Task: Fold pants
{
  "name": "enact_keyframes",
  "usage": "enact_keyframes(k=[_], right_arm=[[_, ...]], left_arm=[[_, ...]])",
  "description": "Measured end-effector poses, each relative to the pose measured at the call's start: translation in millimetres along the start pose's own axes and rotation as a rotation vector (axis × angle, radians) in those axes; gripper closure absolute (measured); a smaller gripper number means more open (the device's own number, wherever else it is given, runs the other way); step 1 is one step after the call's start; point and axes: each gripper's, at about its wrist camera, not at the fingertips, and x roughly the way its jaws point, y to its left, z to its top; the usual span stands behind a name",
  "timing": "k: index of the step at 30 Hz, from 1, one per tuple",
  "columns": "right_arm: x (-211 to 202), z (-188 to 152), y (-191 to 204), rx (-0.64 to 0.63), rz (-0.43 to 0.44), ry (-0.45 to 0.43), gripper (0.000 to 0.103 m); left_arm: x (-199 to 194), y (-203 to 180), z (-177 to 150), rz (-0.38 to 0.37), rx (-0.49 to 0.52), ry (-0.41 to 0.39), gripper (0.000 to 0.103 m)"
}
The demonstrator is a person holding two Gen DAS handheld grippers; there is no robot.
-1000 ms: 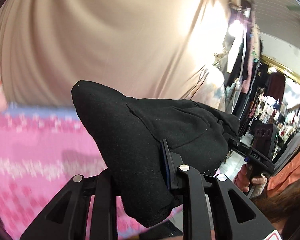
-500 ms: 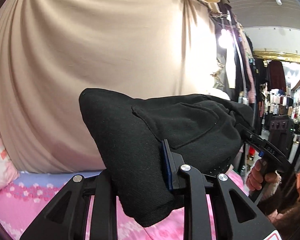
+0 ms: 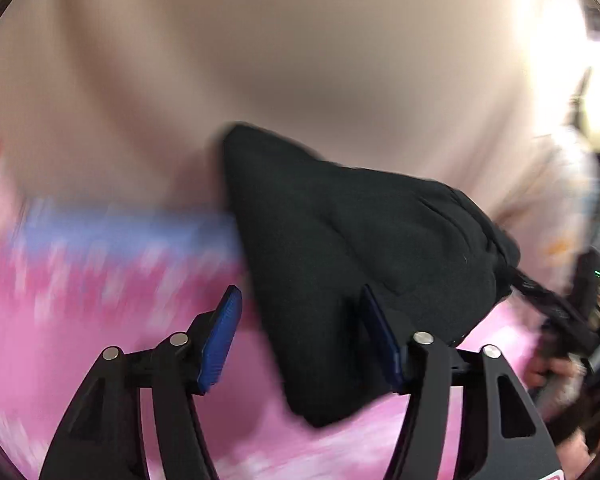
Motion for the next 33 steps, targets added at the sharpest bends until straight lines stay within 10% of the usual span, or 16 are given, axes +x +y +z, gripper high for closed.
enact_keyframes(k=[5, 15, 20, 25, 29, 33], right_arm=[[-3, -36, -35, 0.081, -0.003, 0.089, 0.044], [80, -21, -49, 0.249, 0.048, 0.216, 0.04], [109, -20, -44, 0.251, 0.084, 0.268, 0.071], [75, -14, -20, 0.185, 0.152, 0.217, 0.073], [94, -43, -39, 0.199, 0.048, 0.31, 0.055], [50, -24, -22, 0.13, -0.013, 0.16, 0.068]], left_arm=[[28, 64, -62, 0.036, -0.176, 0.139, 0.05], [95, 45, -50, -0.09, -0.331, 0.241, 0.035], [118, 48, -45, -0.126, -0.363, 0.278, 0.084], [91, 50, -25, -0.103, -0.34, 0.228, 0.085], [114, 58, -49, -0.051, -0.329, 0.311, 0.07], [87, 43, -43, 0.013, -0.273, 0.228, 0.072]])
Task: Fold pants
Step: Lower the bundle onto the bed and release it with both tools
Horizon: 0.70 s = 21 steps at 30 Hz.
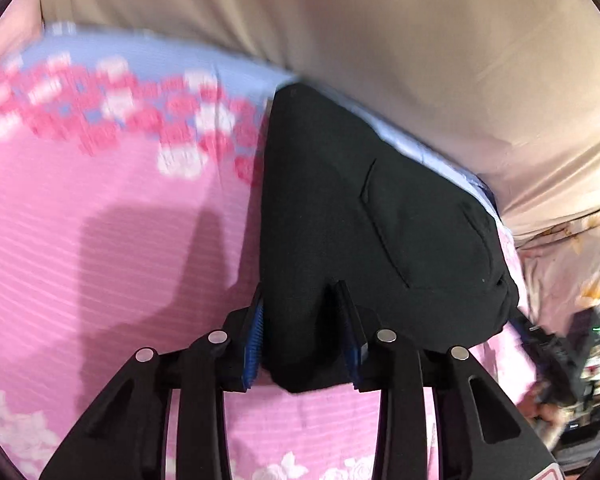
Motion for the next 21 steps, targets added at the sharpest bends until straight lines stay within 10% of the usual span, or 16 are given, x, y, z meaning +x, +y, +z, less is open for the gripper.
enact_keyframes(k=[3, 7, 15, 21], right_arm=[[-13, 9, 22, -0.086, 0.011, -0.049, 0.083], [42, -5, 7, -0.135, -0.16, 0.098, 0.09], [-38, -35, 43, -0.239, -0.223, -0.127, 0.087], [-57, -71, 65, -0.321, -0.275, -0.155, 0.087]], left_arm=[[1, -10, 0, 0.063, 0.04, -0.011, 0.072], [6, -13, -9, 0.116, 0.055, -0.023, 0.071], [-53, -61, -41, 0.321, 0.244, -0.218, 0.07], [-65, -75, -76, 0.316, 0.228, -0.25, 0.058]])
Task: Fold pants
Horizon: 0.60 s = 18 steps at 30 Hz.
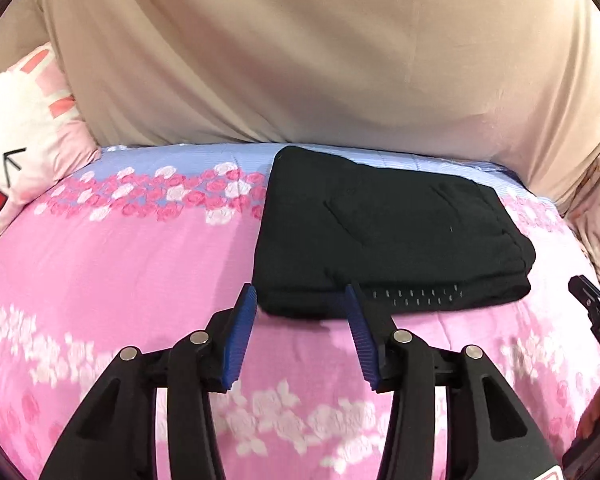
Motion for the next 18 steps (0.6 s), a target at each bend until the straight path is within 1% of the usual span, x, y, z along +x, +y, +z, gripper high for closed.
enact_keyframes(k=[3, 5, 7, 8, 9, 10, 12, 14, 15, 17, 18], right_arm=[[-9, -17, 2, 0.022, 0.024, 0.007, 0.087], [-11, -27, 4, 0.021, 0.017, 0.014, 0.087], [-7, -37, 8, 0.006, 0.007, 0.033, 0.087], [-6, -37, 8, 0.01, 0.01, 0.036, 0.087], [-9, -38, 9, 0.016, 0.007, 0.02, 0.087], [-11, -38, 9, 0.016, 0.002, 0.01, 0.086], [-9, -39, 10, 0.014, -0.007, 0.019, 0.084], [-9, -39, 10, 0.018, -0.013, 0.023, 0.082], [-10, -40, 10, 0.021, -0.014, 0.023, 0.08], [-10, -40, 9, 0.028, -0.019, 0.02, 0.072], [-11, -40, 9, 0.029, -0.021, 0.019, 0.071]], left_arm=[[2, -7, -21, 0.029, 0.009, 0.002, 0.058], [3, -10, -34, 0.031, 0.006, 0.006, 0.058], [6, -11, -46, 0.033, -0.007, 0.028, 0.058], [9, -11, -52, 0.032, -0.01, 0.037, 0.058], [9, -11, -54, 0.04, -0.012, 0.035, 0.058], [9, -10, -55, 0.053, -0.012, 0.032, 0.058], [7, -11, -56, 0.055, -0.011, 0.011, 0.058], [6, -13, -58, 0.08, -0.003, -0.003, 0.058], [5, -15, -59, 0.086, 0.009, -0.012, 0.058], [3, -19, -60, 0.099, 0.029, -0.026, 0.058], [2, -21, -60, 0.104, 0.042, -0.033, 0.058]])
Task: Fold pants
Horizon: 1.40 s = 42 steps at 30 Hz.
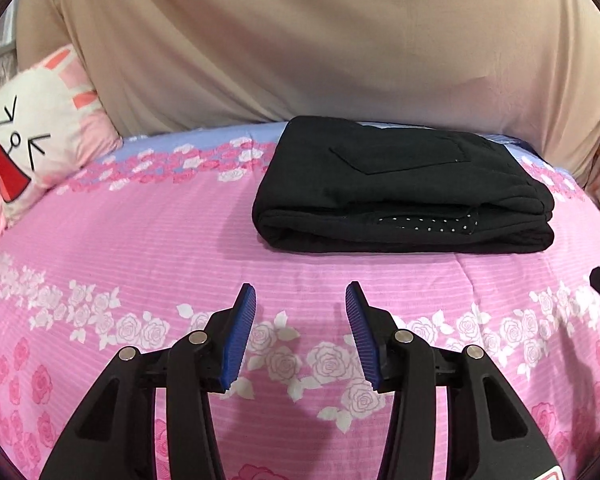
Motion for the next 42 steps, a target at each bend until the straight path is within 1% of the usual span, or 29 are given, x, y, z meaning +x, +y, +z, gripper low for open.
enact_keyframes(k=[3, 5, 7, 10, 12, 13, 14, 15, 16, 17, 18, 19, 20, 21, 23, 24, 27, 28, 33, 35, 38, 40, 42], right_arm=[[-2, -1, 3, -0.007, -0.003, -0.003, 0.069], [-4, -2, 5, -0.018, -0.007, -0.007, 0.063], [-5, -2, 7, -0.026, -0.006, -0.009, 0.062], [-7, -3, 8, -0.027, -0.008, -0.012, 0.053], [-9, -4, 8, -0.022, -0.008, -0.015, 0.049], [-9, -4, 7, -0.021, -0.006, -0.014, 0.042], [-9, -4, 7, -0.019, -0.007, -0.016, 0.038], [-10, -4, 7, -0.019, -0.006, -0.02, 0.036], [-12, -4, 7, -0.021, -0.004, -0.026, 0.027], [-13, -4, 8, -0.023, -0.006, -0.032, 0.013], [-14, -5, 10, -0.03, -0.021, -0.036, 0.007], [-13, -5, 11, -0.036, -0.034, -0.03, 0.005], [-9, -5, 15, -0.048, -0.076, 0.002, 0.005], [-7, -6, 18, -0.06, -0.094, 0.015, 0.005], [-5, -6, 23, -0.089, -0.094, 0.024, 0.005], [-6, -7, 22, -0.089, -0.094, 0.021, 0.005], [-5, -6, 17, -0.061, -0.085, 0.024, 0.005], [-5, -6, 15, -0.052, -0.084, 0.027, 0.005], [-7, -6, 16, -0.055, -0.08, 0.018, 0.005], [-8, -6, 17, -0.059, -0.08, 0.012, 0.005], [-9, -6, 17, -0.057, -0.079, 0.004, 0.005], [-10, -6, 18, -0.059, -0.08, -0.001, 0.005], [-12, -6, 19, -0.064, -0.079, -0.008, 0.005]], left_arm=[[-1, -2, 0, 0.003, 0.012, -0.006, 0.057], [-1, -3, -1, 0.005, 0.003, -0.001, 0.057], [-1, -2, -1, 0.005, -0.003, 0.004, 0.057], [-1, -2, -1, 0.006, -0.003, 0.005, 0.057], [-1, -2, -1, 0.007, -0.003, 0.003, 0.055], [-1, -2, -1, 0.008, -0.003, 0.003, 0.055], [-1, -1, 0, 0.01, -0.003, 0.002, 0.054], [-1, -1, 0, 0.011, -0.002, -0.001, 0.053], [-2, -1, 0, 0.014, -0.002, -0.003, 0.053], [-2, -1, 0, 0.015, -0.001, -0.006, 0.051], [-3, -1, -1, 0.016, 0.001, -0.01, 0.049], [-3, -1, -1, 0.019, 0.003, -0.013, 0.046], [-4, -2, -1, 0.02, 0.005, -0.017, 0.043], [-5, -2, -1, 0.02, 0.01, -0.021, 0.041], [-6, -4, -1, 0.038, 0.019, -0.026, 0.03], [-6, -6, -1, 0.064, 0.027, -0.03, 0.028], [-7, -10, -1, 0.079, 0.047, -0.036, 0.025], [-7, -10, -1, 0.079, 0.05, -0.039, 0.022], [-11, -9, -2, 0.071, 0.048, -0.059, 0.02], [-12, -9, -2, 0.073, 0.053, -0.071, 0.017], [-15, -11, -3, 0.078, 0.055, -0.085, 0.017], [-16, -12, -3, 0.072, 0.056, -0.087, 0.016], [-16, -13, -3, 0.084, 0.053, -0.083, 0.016]])
